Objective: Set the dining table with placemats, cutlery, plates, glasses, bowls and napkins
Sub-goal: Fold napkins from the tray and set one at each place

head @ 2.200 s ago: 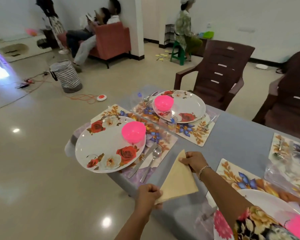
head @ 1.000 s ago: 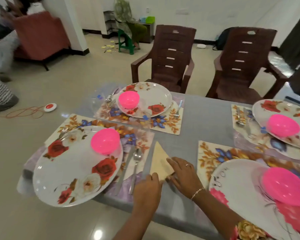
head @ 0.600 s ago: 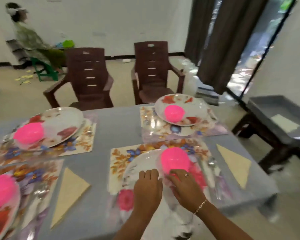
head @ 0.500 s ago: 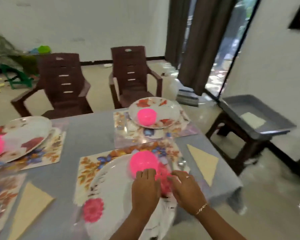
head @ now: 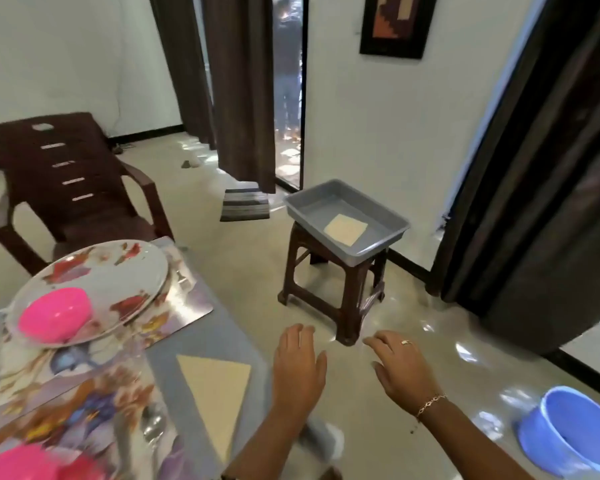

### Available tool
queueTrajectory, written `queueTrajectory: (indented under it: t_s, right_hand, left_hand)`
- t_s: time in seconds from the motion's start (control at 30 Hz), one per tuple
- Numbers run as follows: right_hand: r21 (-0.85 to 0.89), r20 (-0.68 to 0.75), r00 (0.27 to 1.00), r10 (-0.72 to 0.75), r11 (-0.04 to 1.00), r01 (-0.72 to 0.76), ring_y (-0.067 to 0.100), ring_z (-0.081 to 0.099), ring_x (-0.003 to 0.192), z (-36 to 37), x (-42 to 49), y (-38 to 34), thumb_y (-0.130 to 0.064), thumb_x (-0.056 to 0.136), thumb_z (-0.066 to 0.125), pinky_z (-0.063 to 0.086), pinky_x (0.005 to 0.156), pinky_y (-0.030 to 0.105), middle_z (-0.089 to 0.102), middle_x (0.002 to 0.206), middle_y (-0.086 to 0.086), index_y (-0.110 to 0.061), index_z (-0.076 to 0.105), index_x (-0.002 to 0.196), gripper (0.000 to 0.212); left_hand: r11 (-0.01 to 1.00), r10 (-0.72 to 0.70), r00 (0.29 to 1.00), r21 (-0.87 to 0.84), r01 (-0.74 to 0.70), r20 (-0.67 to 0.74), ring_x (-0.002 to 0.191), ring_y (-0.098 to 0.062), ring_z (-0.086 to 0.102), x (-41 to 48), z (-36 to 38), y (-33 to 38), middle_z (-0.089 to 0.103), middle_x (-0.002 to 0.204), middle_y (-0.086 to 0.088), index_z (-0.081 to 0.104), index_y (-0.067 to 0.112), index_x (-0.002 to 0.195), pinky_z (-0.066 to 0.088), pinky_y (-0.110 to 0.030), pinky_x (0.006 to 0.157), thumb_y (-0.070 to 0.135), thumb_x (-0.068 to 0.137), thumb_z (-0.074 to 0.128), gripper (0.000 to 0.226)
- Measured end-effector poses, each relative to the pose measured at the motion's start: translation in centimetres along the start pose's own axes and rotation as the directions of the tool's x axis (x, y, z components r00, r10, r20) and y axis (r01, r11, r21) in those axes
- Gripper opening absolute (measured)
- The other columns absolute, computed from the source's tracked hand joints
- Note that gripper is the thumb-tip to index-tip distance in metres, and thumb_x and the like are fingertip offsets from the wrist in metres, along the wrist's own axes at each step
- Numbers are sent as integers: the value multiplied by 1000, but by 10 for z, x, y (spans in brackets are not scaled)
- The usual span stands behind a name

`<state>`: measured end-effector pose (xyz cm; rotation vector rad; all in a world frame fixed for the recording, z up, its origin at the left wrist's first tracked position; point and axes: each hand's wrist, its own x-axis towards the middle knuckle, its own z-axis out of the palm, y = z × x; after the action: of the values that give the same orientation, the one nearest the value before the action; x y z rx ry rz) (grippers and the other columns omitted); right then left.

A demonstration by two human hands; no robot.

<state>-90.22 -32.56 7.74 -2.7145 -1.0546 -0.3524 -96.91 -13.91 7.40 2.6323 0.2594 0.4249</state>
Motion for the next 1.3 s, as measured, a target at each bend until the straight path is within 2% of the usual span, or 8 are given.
queueTrajectory:
  t_s: [0.13, 0.23, 0.37, 0.63, 0.73, 0.83, 1.13, 1.3]
  right_hand:
    - [-84, 67, 998, 1, 996, 4, 16, 64, 75, 11, 51, 85, -22, 47, 85, 53, 61, 27, 62, 90, -4, -26, 50, 104, 67]
    - [-125, 141, 990, -1, 992, 19, 16, 64, 74, 16, 98, 142, -24, 46, 85, 52, 60, 26, 62, 89, -4, -27, 49, 104, 68]
    - [-99, 199, 980, -15, 994, 36, 14, 64, 72, 24, 157, 212, -24, 46, 85, 51, 60, 21, 62, 89, -6, -28, 47, 104, 69]
    - [-83, 331, 943, 30, 997, -2, 12, 64, 72, 58, 269, 313, -23, 50, 84, 53, 58, 22, 62, 87, -6, -26, 63, 97, 52]
    - [21, 398, 917, 24, 999, -35, 23, 59, 100, 85, 320, 355, -19, 80, 62, 49, 84, 31, 60, 111, 2, -20, 59, 116, 36]
    - [114, 458, 888, 35, 989, -98, 20, 51, 115, 118, 375, 398, -18, 90, 49, 39, 92, 23, 49, 124, -1, -20, 50, 127, 37]
    - [174, 792, 590, 156, 869, -464, 17, 53, 106, 214, 493, 488, -20, 90, 56, 34, 80, 18, 55, 123, 7, -10, 51, 123, 35]
    - [140, 843, 503, 190, 825, -547, 26, 55, 106, 259, 532, 502, -13, 87, 58, 42, 88, 29, 58, 117, 14, -4, 56, 112, 27]
  left_hand:
    - [999, -35, 999, -30, 36, 35, 106, -34, 63, 84, 54, 18, 65, 113, -16, 65, 5, 109, 55, -41, 83, 24, 65, 82, 51]
    - [999, -40, 996, -29, 43, 81, 107, -37, 62, 155, 91, 30, 64, 116, -19, 65, 3, 110, 54, -45, 83, 36, 75, 59, 48]
    - [998, -62, 990, 11, 61, 123, 105, -38, 64, 242, 132, 45, 64, 115, -21, 65, 2, 107, 54, -47, 81, 32, 54, 88, 65]
    - [990, -95, 980, 115, 75, 177, 95, -31, 69, 362, 174, 58, 69, 106, -15, 70, 8, 101, 56, -39, 75, 42, 38, 92, 75]
    - [977, -188, 952, 141, 157, 242, 135, -34, 37, 410, 187, 59, 38, 146, -19, 43, 5, 137, 33, -41, 109, 48, 79, 67, 76]
    - [958, -269, 915, 185, 221, 301, 146, -23, 5, 457, 209, 52, 6, 158, -8, 11, 12, 149, 8, -33, 117, 45, 96, 40, 69]
    - [836, -542, 756, 327, 440, 367, 145, -22, 10, 555, 258, 35, 9, 158, -8, 10, 11, 149, 11, -30, 115, 43, 95, 43, 71]
    - [761, -648, 673, 352, 546, 357, 145, -22, 12, 584, 282, 26, 12, 157, -8, 10, 12, 149, 13, -32, 115, 46, 95, 43, 72]
